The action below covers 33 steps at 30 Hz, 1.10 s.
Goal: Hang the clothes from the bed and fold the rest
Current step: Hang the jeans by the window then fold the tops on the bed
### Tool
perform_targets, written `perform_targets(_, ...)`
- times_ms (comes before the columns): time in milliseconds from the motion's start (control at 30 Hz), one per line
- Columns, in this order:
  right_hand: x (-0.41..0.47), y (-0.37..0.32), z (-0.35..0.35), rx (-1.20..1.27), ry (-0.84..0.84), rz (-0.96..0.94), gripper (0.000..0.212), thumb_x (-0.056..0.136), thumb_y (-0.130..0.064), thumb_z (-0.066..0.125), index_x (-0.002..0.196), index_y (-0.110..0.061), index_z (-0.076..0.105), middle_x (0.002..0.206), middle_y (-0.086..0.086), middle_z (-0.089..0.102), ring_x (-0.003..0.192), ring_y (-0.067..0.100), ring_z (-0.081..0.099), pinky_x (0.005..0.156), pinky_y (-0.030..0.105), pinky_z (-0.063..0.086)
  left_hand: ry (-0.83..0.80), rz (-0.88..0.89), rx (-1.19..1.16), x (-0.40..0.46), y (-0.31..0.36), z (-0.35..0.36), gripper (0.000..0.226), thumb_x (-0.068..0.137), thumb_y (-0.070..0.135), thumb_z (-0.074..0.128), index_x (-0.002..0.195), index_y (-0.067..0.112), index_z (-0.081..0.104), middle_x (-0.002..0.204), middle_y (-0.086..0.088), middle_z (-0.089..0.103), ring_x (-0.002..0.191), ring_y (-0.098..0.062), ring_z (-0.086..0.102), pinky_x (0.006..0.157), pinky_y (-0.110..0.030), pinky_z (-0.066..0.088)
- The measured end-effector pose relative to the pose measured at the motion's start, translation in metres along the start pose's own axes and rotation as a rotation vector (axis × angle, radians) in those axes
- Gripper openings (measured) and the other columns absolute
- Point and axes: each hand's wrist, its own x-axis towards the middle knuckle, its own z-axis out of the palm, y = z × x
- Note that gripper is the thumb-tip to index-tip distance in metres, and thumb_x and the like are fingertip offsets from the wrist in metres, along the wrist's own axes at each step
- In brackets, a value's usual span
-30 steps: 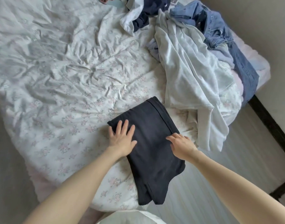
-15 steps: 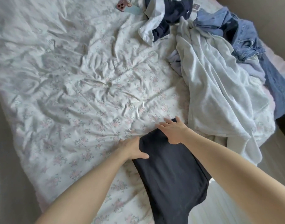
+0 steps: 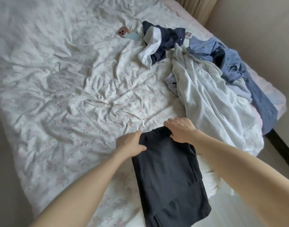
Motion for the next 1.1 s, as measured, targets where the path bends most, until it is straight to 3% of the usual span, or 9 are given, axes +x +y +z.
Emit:
perform_targets(100,0.001,0.007,-0.041,0.043,0.255,0.066,0.034,0.088,-0.023,0.055,0.119,-0.016,0.045,0.113,-0.001,0.052,0.106,0.022,0.051,0.075,0.032,0.037,0.301,0.006,0.117,0.000,0.009,-0.051,0.031,0.086,0.038,0.061,0.090,0.018,0.039,0.096,-0.001,0.063,0.077,-0.023,0.054,0.069,-0.032,0.035)
perform_targets(200,0.000,0.007,-0.073,0.070,0.466,0.125,0.032,0.088,-0.020,0.053,0.118,-0.015,0.045,0.113,0.001,0.051,0.106,0.024,0.050,0.079,0.034,0.038,0.554,0.001,0.223,-0.004,0.016,-0.086,0.032,0.088,0.035,0.060,0.108,0.013,0.047,0.107,-0.003,0.061,0.093,-0.026,0.061,0.082,-0.037,0.037)
perform_targets(333,-0.014,0.002,-0.077,0.078,0.585,0.156,0.027,0.089,-0.019,0.051,0.115,-0.014,0.046,0.110,0.002,0.051,0.103,0.024,0.049,0.084,0.035,0.038,0.705,0.039,0.306,-0.021,0.020,-0.094,0.034,0.089,0.030,0.059,0.117,0.013,0.047,0.111,-0.003,0.059,0.094,-0.025,0.060,0.081,-0.035,0.033)
perform_targets(533,-0.071,-0.010,-0.013,0.142,0.484,0.125,0.033,0.081,-0.024,0.055,0.112,-0.016,0.049,0.110,0.001,0.050,0.105,0.022,0.047,0.088,0.030,0.034,0.528,0.263,0.373,-0.069,0.023,-0.038,0.031,0.089,0.029,0.053,0.118,0.020,0.047,0.124,0.001,0.047,0.109,-0.019,0.051,0.094,-0.034,0.026)
perform_targets(633,-0.106,-0.022,0.037,0.166,0.344,0.077,0.037,0.080,-0.027,0.056,0.116,-0.018,0.048,0.116,-0.001,0.048,0.109,0.021,0.045,0.089,0.029,0.034,0.351,0.367,0.388,-0.088,0.022,0.004,0.038,0.086,0.024,0.055,0.122,0.018,0.045,0.148,-0.003,0.029,0.133,-0.019,0.031,0.110,-0.035,0.012)
perform_targets(733,-0.128,-0.042,0.086,0.211,0.226,0.077,0.034,0.082,-0.027,0.053,0.115,-0.019,0.047,0.120,-0.003,0.045,0.112,0.019,0.044,0.088,0.029,0.036,0.151,0.416,0.404,-0.098,0.018,0.044,0.047,0.086,0.019,0.053,0.130,0.013,0.038,0.156,-0.005,0.013,0.143,-0.019,0.010,0.115,-0.035,0.003)
perform_targets(933,-0.139,-0.070,0.147,0.372,-0.044,0.094,0.043,0.089,-0.015,0.042,0.131,-0.020,0.039,0.135,-0.006,0.040,0.127,0.016,0.035,0.103,0.031,0.032,-0.199,0.332,0.442,-0.107,0.000,0.105,0.056,0.090,0.049,0.045,0.133,0.014,0.038,0.158,-0.003,0.005,0.145,-0.019,-0.007,0.116,-0.047,-0.003)
perform_targets(1000,-0.133,-0.072,0.149,0.414,-0.023,0.102,0.043,0.092,-0.020,0.039,0.135,-0.021,0.037,0.137,-0.006,0.042,0.127,0.016,0.037,0.105,0.032,0.031,-0.143,0.257,0.398,-0.103,-0.003,0.112,0.056,0.093,0.049,0.040,0.138,0.016,0.034,0.158,-0.002,0.003,0.145,-0.017,-0.008,0.116,-0.045,0.000)
perform_targets(1100,-0.116,-0.073,0.137,0.528,0.107,0.224,0.039,0.097,-0.024,0.035,0.135,-0.019,0.038,0.134,-0.001,0.045,0.120,0.020,0.043,0.096,0.032,0.037,0.173,0.132,0.277,-0.087,-0.002,0.105,0.047,0.097,0.039,0.036,0.138,0.017,0.035,0.156,-0.005,0.013,0.144,-0.020,0.005,0.113,-0.037,0.015)
